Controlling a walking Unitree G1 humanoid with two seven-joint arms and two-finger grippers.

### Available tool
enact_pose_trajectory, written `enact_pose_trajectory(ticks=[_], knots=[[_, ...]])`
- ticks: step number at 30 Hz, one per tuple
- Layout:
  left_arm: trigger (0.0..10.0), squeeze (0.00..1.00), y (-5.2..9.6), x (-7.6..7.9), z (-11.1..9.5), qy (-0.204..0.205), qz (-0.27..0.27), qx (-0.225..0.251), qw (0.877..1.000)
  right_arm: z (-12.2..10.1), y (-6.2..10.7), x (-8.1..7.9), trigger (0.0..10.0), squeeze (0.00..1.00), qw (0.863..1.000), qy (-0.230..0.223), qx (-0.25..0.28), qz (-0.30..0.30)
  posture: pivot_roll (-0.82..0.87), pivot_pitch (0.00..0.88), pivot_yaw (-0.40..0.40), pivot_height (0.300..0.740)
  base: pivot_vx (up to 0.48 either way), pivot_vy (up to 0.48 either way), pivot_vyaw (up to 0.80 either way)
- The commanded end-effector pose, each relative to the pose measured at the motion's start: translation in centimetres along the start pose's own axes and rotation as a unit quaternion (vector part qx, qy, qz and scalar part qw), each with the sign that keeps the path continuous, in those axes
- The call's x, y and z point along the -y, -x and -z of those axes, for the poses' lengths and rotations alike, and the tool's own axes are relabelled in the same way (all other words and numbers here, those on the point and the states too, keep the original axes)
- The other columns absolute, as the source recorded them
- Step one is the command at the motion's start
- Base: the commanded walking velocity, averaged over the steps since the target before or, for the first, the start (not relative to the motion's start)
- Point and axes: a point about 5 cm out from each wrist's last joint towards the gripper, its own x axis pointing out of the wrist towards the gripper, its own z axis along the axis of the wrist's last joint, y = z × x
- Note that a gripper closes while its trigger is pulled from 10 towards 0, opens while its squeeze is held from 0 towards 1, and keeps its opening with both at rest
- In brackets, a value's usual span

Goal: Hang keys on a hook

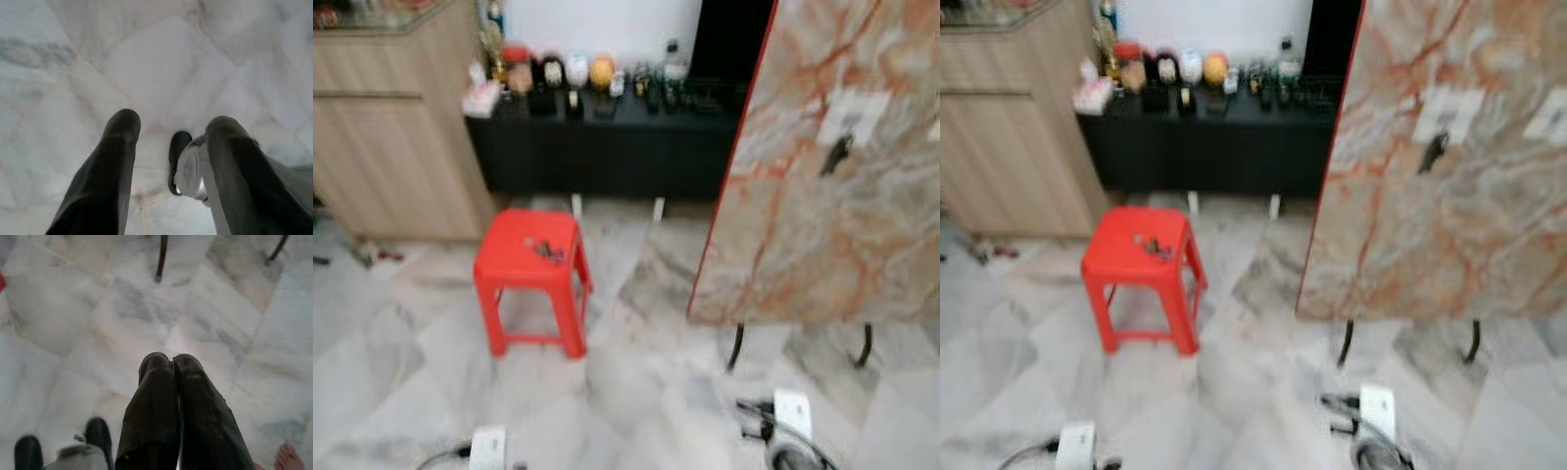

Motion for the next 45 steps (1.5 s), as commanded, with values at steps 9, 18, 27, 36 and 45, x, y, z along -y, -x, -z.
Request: enact_pose_trajectory(ticks=[9,18,27,36,45], knots=[[10.0,0.0,-0.1,0.5,-0.4,-0.002,0.01,0.005,1.0,0.1,0.0,0.7,10.0,0.0,1.0,-0.003,-0.004,0.009,0.0,0.0,-0.06,0.74,0.0,0.0,-0.8],[10.0,0.0,-0.1,0.4,-0.2,-0.004,0.012,0.002,1.0,-0.1,0.0,0.5,10.0,0.0,1.0,0.0,0.003,0.003,0.0,0.0,-0.057,0.74,0.0,0.0,-0.62],[10.0,0.0,-0.3,0.4,-1.8,-0.008,0.005,0.039,0.999,-2.1,-0.3,0.1,10.0,0.0,0.999,0.002,0.04,-0.007,0.0,0.0,-0.056,0.74,0.0,0.0,0.0],[10.0,0.0,0.0,-0.4,-11.4,-0.02,0.003,0.232,0.972,-9.5,-0.3,-0.8,10.0,0.0,0.984,-0.012,0.171,-0.055,0.0,0.0,-0.058,0.74,0.0,0.0,0.0],[10.0,0.0,3.0,2.4,-19.4,-0.057,0.09,0.408,0.907,-16.0,0.9,-2.7,10.0,0.0,0.951,-0.047,0.266,-0.152,0.0,0.0,-0.061,0.74,0.0,0.0,0.0]])
